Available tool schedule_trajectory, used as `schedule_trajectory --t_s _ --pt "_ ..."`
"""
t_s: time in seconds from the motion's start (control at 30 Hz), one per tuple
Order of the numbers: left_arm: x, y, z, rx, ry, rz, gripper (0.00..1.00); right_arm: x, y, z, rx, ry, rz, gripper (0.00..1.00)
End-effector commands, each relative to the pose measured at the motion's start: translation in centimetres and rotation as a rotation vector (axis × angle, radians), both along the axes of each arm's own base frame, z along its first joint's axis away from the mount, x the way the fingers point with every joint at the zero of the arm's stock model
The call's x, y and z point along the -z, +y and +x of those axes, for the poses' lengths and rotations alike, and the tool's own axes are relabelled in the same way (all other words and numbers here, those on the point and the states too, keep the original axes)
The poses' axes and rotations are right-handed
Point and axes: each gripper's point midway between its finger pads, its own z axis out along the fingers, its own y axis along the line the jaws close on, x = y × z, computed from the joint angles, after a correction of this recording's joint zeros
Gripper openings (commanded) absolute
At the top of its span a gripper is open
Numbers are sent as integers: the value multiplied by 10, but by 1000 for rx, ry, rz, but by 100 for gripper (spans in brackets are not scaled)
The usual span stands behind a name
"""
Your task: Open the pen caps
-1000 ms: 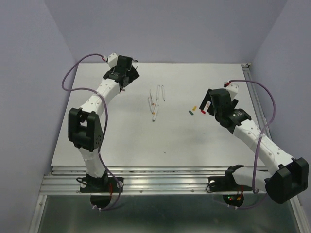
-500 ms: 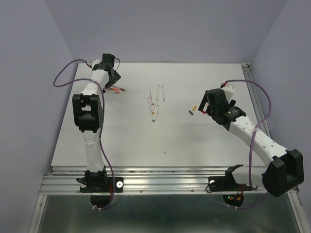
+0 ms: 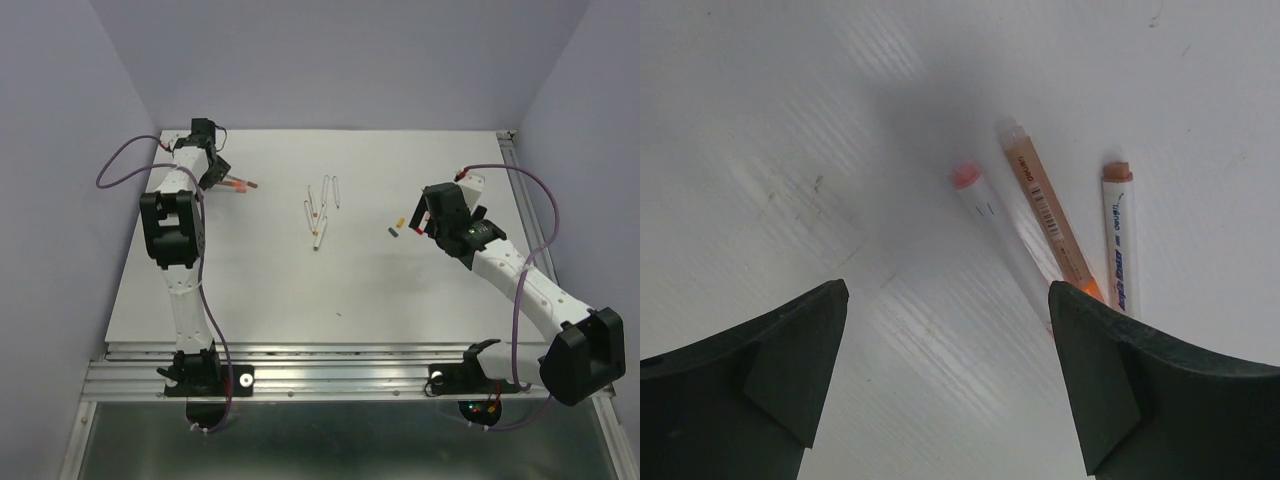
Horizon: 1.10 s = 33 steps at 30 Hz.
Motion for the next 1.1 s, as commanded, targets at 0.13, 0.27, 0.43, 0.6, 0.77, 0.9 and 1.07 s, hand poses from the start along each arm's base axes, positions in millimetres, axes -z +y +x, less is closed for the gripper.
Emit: schedule_trajectory --t_s 0.13,0.27,0.43,0.6,0.77,0.9,1.07 --pt "12 14 -3 -20 40 19 92 -3 -9 1 31 -14 -28 100" --pt "18 17 0 -29 48 20 92 -1 -8 2 27 -8 -31 100" --pt "24 19 3 -40 53 15 92 -1 -8 2 30 -6 -36 100" --pt "35 16 3 -30 70 -1 91 -2 -7 3 27 -8 -32 100" --pt "44 11 5 -29 68 -34 88 0 -7 3 24 -1 -35 100" --pt "46 6 7 -30 62 -63 85 1 -8 3 27 4 -38 100" --pt "50 4 -7 -55 78 -63 71 -1 -9 3 35 -6 -36 100"
